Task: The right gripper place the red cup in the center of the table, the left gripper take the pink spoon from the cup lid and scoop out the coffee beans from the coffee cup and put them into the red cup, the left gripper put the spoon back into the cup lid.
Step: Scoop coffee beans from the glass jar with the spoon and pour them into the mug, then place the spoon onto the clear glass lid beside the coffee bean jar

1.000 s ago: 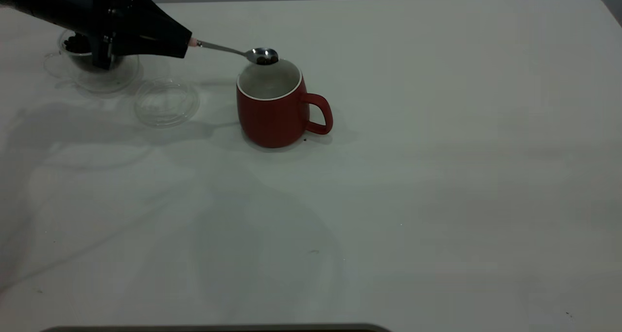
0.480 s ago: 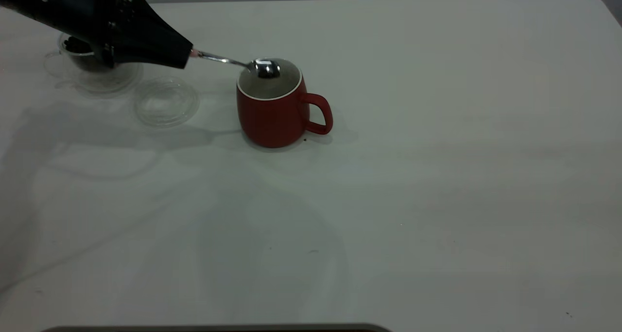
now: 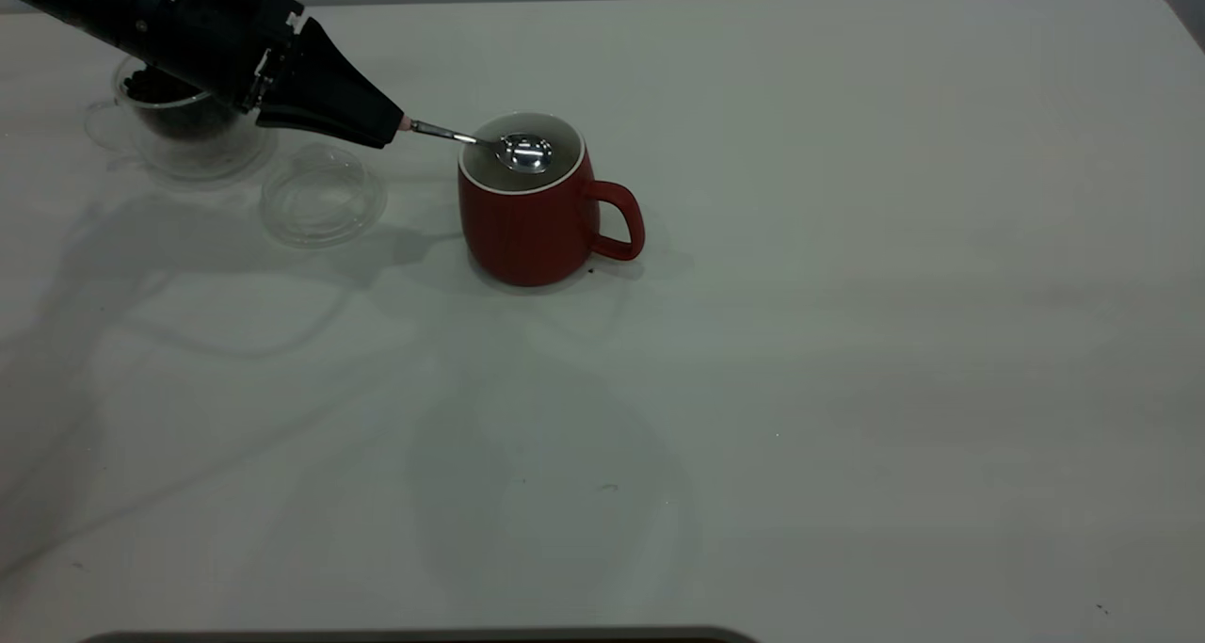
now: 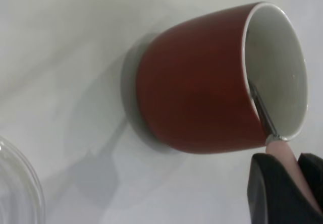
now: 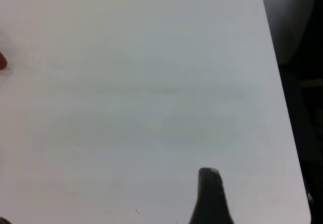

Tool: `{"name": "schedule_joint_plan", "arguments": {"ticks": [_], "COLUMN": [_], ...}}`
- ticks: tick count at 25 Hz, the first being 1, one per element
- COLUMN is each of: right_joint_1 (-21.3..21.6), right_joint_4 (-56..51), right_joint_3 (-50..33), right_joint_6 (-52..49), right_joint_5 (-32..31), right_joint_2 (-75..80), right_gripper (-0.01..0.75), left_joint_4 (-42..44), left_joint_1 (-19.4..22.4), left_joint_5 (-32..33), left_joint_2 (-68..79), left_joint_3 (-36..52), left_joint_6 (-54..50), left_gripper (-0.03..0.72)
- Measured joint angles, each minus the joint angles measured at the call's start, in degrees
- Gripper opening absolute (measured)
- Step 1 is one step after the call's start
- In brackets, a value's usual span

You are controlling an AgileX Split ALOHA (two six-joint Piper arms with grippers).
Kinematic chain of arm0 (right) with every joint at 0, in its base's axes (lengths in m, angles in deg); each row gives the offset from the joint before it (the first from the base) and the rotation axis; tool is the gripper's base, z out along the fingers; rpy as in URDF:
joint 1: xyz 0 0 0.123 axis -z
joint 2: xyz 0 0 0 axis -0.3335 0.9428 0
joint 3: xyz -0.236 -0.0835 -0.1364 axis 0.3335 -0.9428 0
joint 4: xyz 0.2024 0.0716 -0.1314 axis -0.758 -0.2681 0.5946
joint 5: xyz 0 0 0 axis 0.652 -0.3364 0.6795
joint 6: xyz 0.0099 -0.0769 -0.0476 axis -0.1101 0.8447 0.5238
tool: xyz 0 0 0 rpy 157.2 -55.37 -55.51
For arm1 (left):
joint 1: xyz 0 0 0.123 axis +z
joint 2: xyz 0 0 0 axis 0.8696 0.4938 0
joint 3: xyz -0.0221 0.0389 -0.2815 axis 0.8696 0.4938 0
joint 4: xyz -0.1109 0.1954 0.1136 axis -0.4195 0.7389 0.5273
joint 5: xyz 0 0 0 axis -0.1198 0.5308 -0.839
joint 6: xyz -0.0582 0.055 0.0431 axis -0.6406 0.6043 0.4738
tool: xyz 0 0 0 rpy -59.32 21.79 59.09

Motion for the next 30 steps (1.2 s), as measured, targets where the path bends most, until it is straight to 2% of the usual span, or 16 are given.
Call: {"name": "schedule_joint_plan", "arguments": {"ticks": [7, 11, 17, 19, 24, 30], "right_joint_1": [0.0, 0.0, 0.0, 0.0, 0.0, 0.0], "right_joint_4": [0.0, 0.0, 0.0, 0.0, 0.0, 0.0], "right_joint_3": [0.0, 0.0, 0.0, 0.0, 0.0, 0.0], "right_joint_6": [0.0, 0.0, 0.0, 0.0, 0.0, 0.0], "right_joint_5": [0.0, 0.0, 0.0, 0.0, 0.0, 0.0], "right_joint_2": [0.0, 0.0, 0.0, 0.0, 0.0, 0.0], "right_gripper": [0.587, 0.587, 0.587, 0.587, 0.587, 0.587], "left_joint_4": [-1.7, -1.8, -2.1, -3.7, -12.6, -16.7], "left_joint_1": [0.0, 0.9, 5.2, 7.1, 13.3, 22.2], "left_joint_5": [4.0, 5.9, 9.4, 9.3, 6.3, 4.3], "left_joint_2": [-1.6, -5.8, -12.1, -14.7, -21.5, -21.4], "left_joint_3": [0.0, 0.0, 0.9, 4.4, 21.3, 32.1], "left_joint_6": [1.7, -4.1, -13.4, -14.1, -8.1, -4.3], "left_gripper": [0.113, 0.113, 0.113, 0.113, 0.113, 0.113]}}
